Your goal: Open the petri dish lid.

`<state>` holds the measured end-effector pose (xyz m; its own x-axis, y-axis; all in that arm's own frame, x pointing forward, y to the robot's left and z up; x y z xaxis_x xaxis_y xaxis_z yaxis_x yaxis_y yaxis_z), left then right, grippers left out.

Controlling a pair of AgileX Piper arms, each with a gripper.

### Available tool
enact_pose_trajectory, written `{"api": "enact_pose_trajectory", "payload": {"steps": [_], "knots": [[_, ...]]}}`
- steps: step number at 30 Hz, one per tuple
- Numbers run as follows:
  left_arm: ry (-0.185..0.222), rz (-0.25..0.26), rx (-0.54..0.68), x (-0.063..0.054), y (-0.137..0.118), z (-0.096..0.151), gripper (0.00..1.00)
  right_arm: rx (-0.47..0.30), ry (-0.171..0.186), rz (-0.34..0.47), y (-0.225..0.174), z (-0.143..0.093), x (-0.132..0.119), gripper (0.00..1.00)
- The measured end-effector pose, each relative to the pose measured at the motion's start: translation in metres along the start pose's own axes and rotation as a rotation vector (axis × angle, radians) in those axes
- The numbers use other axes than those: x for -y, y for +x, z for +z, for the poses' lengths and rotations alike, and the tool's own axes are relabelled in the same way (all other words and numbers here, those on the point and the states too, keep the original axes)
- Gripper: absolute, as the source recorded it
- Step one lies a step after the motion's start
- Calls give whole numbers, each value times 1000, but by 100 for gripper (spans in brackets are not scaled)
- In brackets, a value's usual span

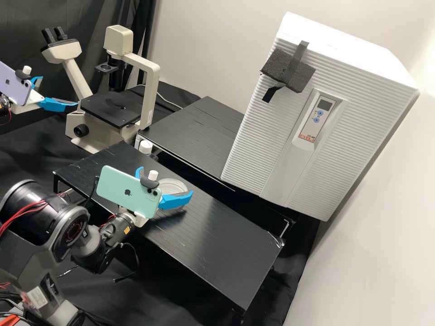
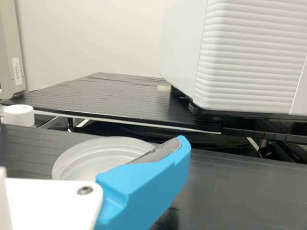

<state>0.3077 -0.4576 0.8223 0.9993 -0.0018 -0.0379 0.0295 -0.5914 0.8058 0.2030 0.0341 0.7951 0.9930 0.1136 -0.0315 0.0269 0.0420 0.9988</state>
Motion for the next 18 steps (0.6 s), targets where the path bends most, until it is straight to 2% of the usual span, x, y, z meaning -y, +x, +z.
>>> {"api": "enact_pose_trajectory", "payload": {"steps": [18], "knots": [[0,0,0,0,0,0,100,3,3,14,5,0,-2,100]]}}
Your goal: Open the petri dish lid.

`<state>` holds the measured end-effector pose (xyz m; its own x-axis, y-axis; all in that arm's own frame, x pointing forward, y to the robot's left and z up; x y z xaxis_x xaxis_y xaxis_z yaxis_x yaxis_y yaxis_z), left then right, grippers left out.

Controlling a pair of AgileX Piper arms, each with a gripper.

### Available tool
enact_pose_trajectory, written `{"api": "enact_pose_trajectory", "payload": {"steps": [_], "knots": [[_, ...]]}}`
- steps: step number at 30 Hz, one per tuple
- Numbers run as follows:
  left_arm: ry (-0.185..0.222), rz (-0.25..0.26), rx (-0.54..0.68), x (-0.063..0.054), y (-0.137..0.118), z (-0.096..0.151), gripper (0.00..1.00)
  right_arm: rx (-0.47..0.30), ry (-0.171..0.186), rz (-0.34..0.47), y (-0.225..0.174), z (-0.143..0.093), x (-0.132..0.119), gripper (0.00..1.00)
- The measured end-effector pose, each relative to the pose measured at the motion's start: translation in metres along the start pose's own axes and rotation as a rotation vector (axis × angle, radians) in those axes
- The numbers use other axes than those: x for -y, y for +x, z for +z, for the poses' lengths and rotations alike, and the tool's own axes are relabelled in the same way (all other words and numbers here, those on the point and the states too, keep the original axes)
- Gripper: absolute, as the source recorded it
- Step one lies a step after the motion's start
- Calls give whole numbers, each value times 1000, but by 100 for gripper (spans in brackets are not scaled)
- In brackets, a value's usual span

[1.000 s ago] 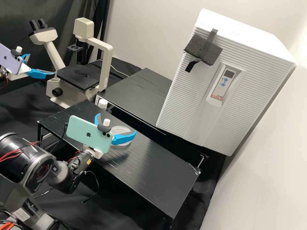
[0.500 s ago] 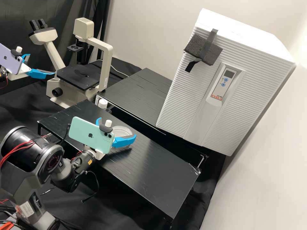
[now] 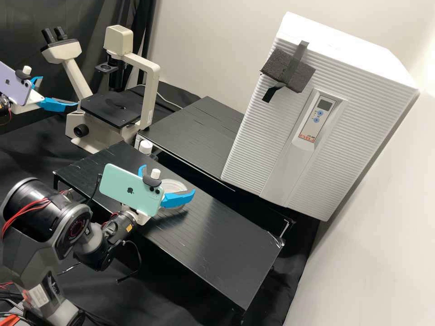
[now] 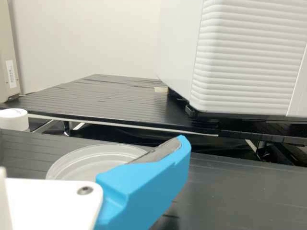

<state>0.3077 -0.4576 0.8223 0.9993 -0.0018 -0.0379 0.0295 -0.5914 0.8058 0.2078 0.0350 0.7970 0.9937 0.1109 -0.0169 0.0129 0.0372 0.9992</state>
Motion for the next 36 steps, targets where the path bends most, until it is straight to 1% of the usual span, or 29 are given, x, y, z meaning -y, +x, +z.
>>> {"api": "enact_pose_trajectory", "payload": {"steps": [8,14,18,28,29,36], "knots": [[0,0,0,0,0,0,100,7,1,7,0,1,-1,100],[0,0,0,0,0,0,100,45,12,33,0,6,-4,100],[0,0,0,0,0,0,100,61,15,28,1,9,-2,100],[0,0,0,0,0,0,100,70,1,18,2,11,0,100],[0,0,0,0,0,0,100,70,1,18,2,11,0,0],[0,0,0,0,0,0,100,71,2,19,2,11,0,0]]}}
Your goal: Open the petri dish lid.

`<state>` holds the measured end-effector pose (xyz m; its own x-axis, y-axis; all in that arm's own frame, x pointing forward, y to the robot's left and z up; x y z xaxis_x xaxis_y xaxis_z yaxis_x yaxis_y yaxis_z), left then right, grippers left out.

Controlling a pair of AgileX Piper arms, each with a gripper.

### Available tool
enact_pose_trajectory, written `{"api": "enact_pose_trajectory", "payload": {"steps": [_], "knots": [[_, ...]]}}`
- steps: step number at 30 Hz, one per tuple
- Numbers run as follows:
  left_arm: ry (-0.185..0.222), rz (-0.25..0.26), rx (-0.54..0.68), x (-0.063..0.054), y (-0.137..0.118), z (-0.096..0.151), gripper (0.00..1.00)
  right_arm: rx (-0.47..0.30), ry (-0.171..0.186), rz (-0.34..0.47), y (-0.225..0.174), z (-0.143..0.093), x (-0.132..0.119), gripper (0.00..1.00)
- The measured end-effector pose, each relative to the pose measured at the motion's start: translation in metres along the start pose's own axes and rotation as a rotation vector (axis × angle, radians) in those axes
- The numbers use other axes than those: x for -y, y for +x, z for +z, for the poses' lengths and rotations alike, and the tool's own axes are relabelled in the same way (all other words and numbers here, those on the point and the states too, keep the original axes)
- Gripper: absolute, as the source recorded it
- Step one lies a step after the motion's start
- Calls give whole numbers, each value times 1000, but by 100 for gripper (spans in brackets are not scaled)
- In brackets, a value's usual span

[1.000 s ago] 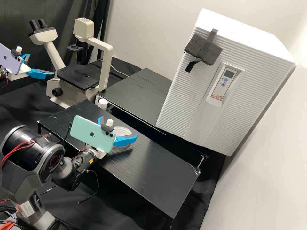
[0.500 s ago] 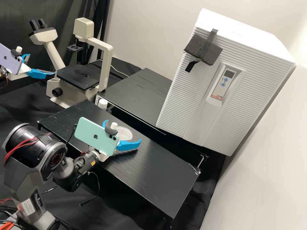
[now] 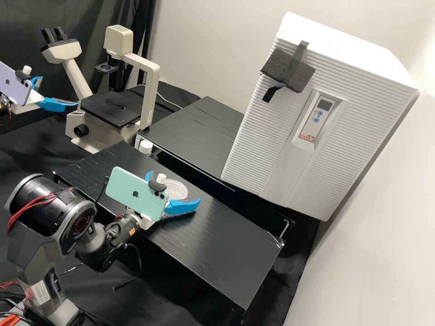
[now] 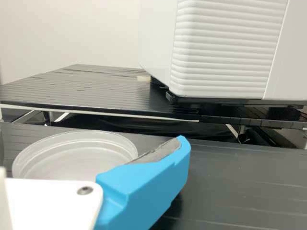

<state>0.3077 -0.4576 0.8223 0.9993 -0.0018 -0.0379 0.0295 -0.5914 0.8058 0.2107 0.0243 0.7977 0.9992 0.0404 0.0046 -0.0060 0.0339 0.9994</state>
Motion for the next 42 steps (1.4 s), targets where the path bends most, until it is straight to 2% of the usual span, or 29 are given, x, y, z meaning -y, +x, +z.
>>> {"api": "enact_pose_trajectory", "payload": {"steps": [39,42], "knots": [[0,0,0,0,0,0,100,21,-3,8,4,5,-2,0],[0,0,0,0,0,0,100,28,27,44,2,8,-12,0]]}}
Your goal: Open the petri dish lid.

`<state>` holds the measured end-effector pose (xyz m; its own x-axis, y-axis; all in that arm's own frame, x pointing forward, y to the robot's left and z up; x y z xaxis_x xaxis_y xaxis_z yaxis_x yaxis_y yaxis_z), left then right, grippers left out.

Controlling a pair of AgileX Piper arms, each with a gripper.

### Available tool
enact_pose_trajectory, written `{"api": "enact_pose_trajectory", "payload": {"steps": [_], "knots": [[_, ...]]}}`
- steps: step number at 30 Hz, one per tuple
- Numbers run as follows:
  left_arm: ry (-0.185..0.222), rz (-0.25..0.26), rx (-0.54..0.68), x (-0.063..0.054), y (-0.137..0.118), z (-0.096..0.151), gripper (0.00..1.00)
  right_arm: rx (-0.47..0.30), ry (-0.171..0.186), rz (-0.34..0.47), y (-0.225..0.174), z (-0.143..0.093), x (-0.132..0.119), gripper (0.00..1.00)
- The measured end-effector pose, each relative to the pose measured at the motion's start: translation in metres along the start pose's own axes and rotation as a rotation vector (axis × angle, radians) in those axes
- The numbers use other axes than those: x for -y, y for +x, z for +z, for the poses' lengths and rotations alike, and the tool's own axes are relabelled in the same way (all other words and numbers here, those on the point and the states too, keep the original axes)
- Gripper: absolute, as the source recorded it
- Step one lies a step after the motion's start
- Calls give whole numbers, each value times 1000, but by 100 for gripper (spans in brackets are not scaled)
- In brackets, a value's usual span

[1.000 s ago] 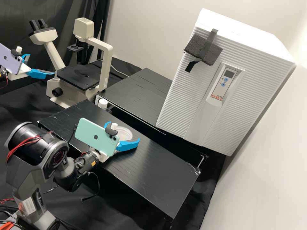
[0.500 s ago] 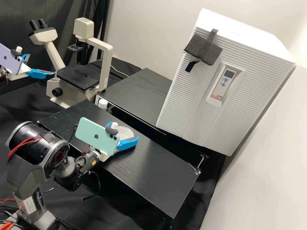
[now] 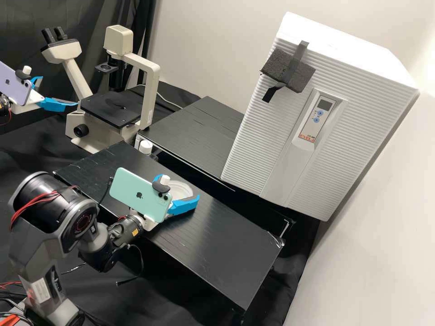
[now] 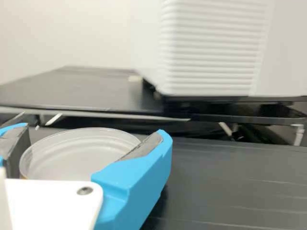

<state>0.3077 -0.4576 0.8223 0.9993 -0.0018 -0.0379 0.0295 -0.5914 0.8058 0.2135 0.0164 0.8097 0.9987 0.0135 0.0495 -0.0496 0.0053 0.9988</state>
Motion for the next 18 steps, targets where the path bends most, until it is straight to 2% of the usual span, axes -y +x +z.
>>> {"api": "enact_pose_trajectory", "payload": {"steps": [3,5,9,11,14,18], "knots": [[0,0,0,0,0,0,100,-13,45,42,-3,1,-13,0],[0,0,0,0,0,0,100,-31,91,71,-7,2,-23,0],[0,0,0,0,0,0,100,-39,138,108,-13,7,-36,0],[0,0,0,0,0,0,100,-28,152,126,-15,10,-41,0],[0,0,0,0,0,0,100,0,154,143,-15,16,-44,0],[0,0,0,0,0,0,100,69,163,141,-8,33,-44,0]]}}
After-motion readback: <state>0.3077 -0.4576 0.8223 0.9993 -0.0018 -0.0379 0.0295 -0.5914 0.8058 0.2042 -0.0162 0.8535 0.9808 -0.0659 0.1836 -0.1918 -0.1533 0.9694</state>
